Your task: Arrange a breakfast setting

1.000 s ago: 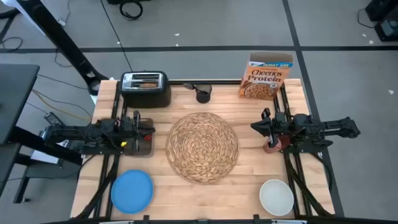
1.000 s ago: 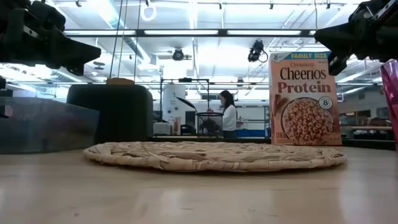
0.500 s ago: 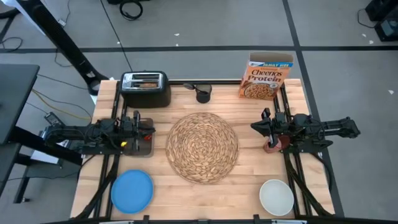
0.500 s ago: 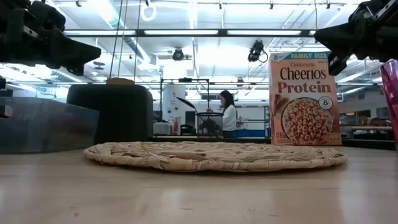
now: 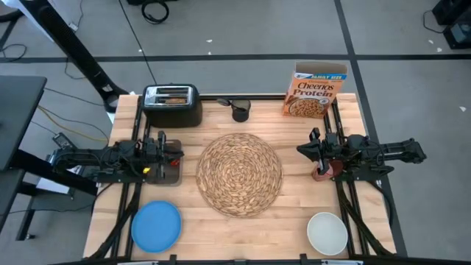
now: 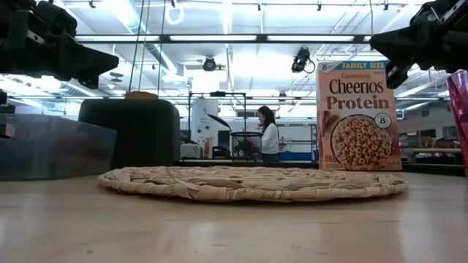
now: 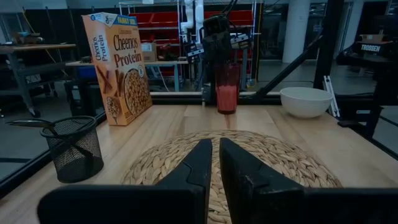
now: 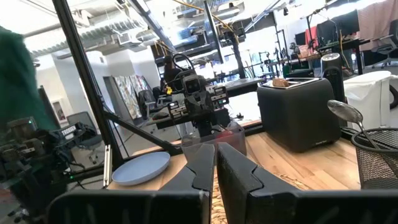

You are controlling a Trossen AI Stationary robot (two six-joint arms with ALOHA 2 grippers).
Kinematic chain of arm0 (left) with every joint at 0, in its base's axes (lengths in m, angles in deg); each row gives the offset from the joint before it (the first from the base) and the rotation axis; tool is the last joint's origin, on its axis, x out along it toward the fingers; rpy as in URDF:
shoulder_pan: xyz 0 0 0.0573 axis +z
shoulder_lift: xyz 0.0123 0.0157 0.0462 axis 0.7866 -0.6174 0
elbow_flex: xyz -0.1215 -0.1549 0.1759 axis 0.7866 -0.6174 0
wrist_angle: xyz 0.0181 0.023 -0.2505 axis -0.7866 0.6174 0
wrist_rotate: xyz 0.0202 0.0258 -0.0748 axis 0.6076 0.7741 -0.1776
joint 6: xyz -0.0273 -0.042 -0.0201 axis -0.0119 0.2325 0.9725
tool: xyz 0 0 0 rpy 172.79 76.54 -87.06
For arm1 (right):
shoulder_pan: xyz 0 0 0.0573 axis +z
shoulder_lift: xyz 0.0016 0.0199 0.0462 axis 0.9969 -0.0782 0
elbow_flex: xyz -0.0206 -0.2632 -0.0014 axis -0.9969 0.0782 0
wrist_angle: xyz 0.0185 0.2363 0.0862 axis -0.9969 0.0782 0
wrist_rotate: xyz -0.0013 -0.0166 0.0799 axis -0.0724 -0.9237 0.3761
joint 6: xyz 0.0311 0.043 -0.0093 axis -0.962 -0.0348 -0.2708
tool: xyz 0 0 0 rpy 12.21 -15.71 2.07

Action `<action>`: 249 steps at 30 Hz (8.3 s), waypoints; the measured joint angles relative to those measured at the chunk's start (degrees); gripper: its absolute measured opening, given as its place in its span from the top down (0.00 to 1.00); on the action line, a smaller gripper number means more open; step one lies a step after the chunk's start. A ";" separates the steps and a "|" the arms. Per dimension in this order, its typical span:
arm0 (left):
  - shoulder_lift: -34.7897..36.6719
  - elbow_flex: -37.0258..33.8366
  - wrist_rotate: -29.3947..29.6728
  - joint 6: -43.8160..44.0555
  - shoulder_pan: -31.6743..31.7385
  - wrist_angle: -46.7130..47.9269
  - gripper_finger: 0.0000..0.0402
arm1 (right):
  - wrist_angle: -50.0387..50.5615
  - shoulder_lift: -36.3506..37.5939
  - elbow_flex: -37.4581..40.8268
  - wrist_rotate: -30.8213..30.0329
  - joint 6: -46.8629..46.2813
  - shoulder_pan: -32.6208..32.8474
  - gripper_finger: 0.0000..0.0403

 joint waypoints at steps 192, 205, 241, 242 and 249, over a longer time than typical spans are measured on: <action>-0.01 0.00 0.13 12.82 0.01 -10.87 0.90 | 69.59 -96.29 -87.68 6.65 -27.56 -8.90 0.53; -0.03 0.40 -0.66 36.60 -0.28 -28.12 0.90 | 54.35 -84.53 -87.72 -17.17 -30.35 11.97 0.53; -95.95 70.95 -14.29 112.86 -49.16 36.60 0.97 | 70.05 -70.63 -87.70 -21.41 -12.54 35.24 0.53; -96.94 73.41 -15.29 113.20 -49.16 39.79 0.98 | 70.08 -70.63 -87.70 -21.86 -12.10 35.86 0.53; -102.41 85.77 -15.98 110.78 -49.22 59.57 0.96 | 73.56 -71.90 -87.62 -23.70 -15.32 41.26 0.53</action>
